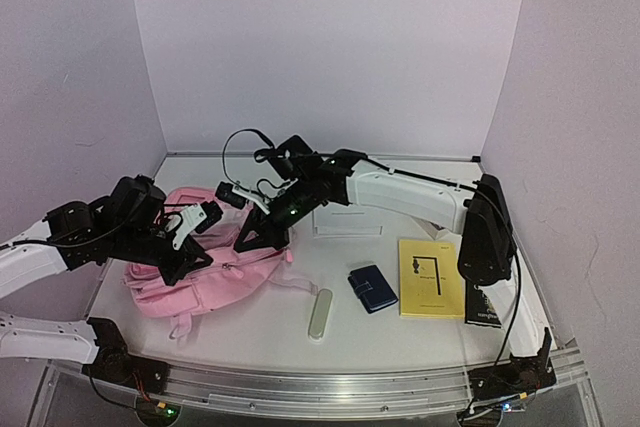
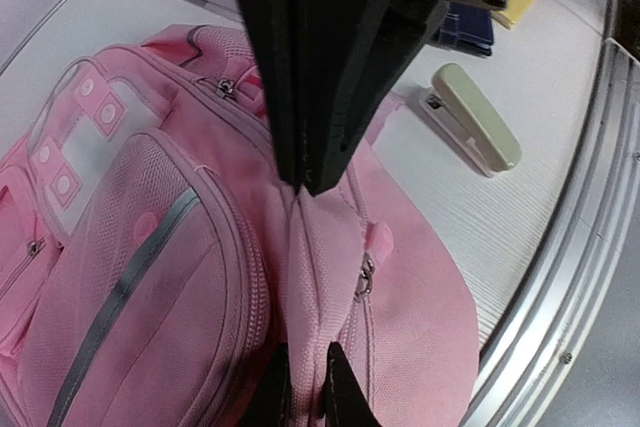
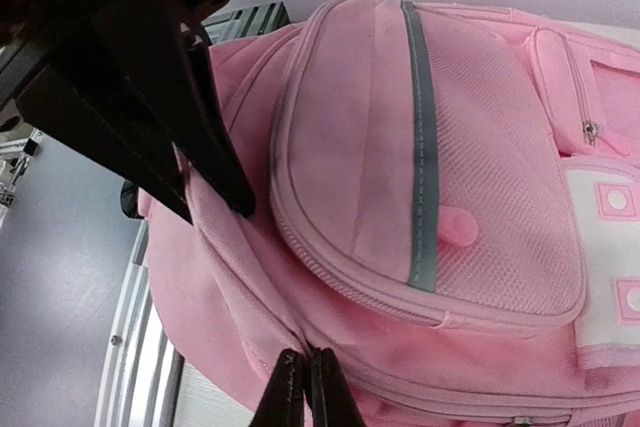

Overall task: Pack the student bag
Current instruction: Unzip the student bag at the center of the board.

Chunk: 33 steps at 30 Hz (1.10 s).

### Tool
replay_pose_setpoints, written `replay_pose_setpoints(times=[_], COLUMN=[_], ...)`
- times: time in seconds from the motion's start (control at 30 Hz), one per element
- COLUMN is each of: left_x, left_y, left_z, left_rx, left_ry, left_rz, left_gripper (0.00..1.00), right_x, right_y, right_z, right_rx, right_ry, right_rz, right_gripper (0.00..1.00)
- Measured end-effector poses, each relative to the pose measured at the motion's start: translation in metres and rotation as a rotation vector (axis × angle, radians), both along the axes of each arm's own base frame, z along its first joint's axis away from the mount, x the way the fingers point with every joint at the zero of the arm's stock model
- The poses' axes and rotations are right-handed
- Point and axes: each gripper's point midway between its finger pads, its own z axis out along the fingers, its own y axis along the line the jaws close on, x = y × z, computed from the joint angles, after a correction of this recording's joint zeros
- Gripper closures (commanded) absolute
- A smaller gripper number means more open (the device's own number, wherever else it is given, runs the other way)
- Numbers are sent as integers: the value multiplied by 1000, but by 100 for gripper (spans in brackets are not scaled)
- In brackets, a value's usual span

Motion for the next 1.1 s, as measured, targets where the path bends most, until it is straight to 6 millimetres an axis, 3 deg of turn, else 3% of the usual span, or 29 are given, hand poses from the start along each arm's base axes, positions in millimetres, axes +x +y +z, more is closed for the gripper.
replay_pose_setpoints(times=[0.1,0.2,0.23,0.27,0.37,0.43,0.57,0.7,0.8,1.03,1.1], left_x=[16,34,38,42,49,48,37,19,8,-2,-3], left_y=[6,11,13,15,20,19,17,16,13,7,6], left_z=[-3,-7,-7,-7,-5,-3,9,23,26,25,25], left_rx=[41,72,76,78,68,53,-4,-71,-94,-114,-119], left_ry=[-38,-67,-74,-80,-80,-77,-78,-76,-59,-22,-16], left_rz=[81,175,200,221,255,252,200,135,89,37,29], left_gripper=[83,87,90,93,97,97,98,98,99,100,100], right_x=[11,30,36,40,50,52,52,47,44,37,33], right_y=[4,12,15,18,24,24,22,19,17,13,13], right_z=[-2,-9,-12,-13,-12,-11,-13,-15,-15,-21,-23], right_rx=[-14,-20,-20,-13,11,17,24,29,31,19,16], right_ry=[-24,-31,-22,-10,9,14,-3,-33,-59,-94,-105], right_rz=[-51,-121,-145,-159,-184,-186,-161,-109,-82,-27,-8], right_gripper=[100,100,95,86,35,24,22,29,39,31,38])
